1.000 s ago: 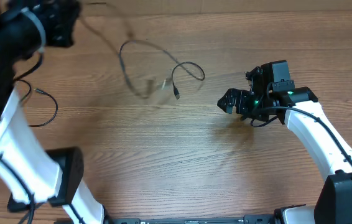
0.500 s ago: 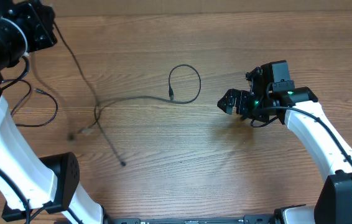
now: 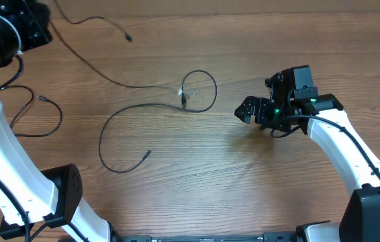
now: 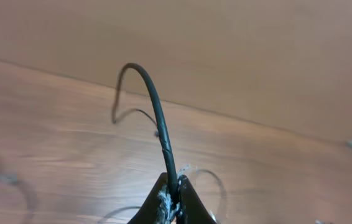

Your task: Untangle cables

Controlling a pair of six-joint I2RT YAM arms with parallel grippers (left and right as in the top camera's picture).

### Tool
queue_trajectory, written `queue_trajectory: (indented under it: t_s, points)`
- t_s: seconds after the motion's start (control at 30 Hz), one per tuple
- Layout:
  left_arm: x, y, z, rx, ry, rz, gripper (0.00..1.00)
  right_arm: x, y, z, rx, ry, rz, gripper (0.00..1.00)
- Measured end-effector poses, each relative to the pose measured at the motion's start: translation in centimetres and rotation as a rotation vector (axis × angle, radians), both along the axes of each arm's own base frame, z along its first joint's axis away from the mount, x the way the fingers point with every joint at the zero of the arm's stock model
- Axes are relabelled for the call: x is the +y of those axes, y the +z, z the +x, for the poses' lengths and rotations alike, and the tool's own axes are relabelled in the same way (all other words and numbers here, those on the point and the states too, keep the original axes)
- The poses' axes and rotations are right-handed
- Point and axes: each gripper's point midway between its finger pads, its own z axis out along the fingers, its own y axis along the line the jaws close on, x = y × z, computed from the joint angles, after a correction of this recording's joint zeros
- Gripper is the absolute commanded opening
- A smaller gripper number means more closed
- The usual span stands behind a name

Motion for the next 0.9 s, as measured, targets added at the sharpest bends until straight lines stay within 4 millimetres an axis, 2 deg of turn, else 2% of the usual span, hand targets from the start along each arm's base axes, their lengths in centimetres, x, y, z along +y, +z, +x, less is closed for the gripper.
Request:
queue_trajectory:
  t_s: [0.17, 0.27, 0.33, 0.6, 0.73, 0.9]
  points:
    - [5.4, -1.2, -0.7, 0.063, 0.259, 0.097, 0.04, 0.0, 0.0, 0.0, 0.0, 0.0, 0.0, 1.0]
    - [9.2, -2.4, -1.7, 0.133, 0.44, 0.148, 0.04, 0.0, 0.0, 0.0, 0.0, 0.0, 0.0, 1.0]
    - [10.9, -3.4, -2.0, 0.176, 0.511, 0.162, 0.04, 0.0, 0.0, 0.0, 0.0, 0.0, 0.0, 1.0]
    - [15.6, -10.8, -2.8, 0.468, 0.669, 0.176, 0.04, 0.0, 0.0, -0.1, 0.005, 0.0, -0.001, 1.0]
    - [18.9, -15.4, -4.7, 0.635, 0.768, 0.13, 0.04, 0.0, -0.1, -0.1, 0.007, 0.0, -0.001, 1.0]
    - [22.0, -19.0, -6.9, 0.746, 0.857, 0.073, 0.04, 0.0, -0.1, -0.1, 0.007, 0.0, -0.001, 1.0]
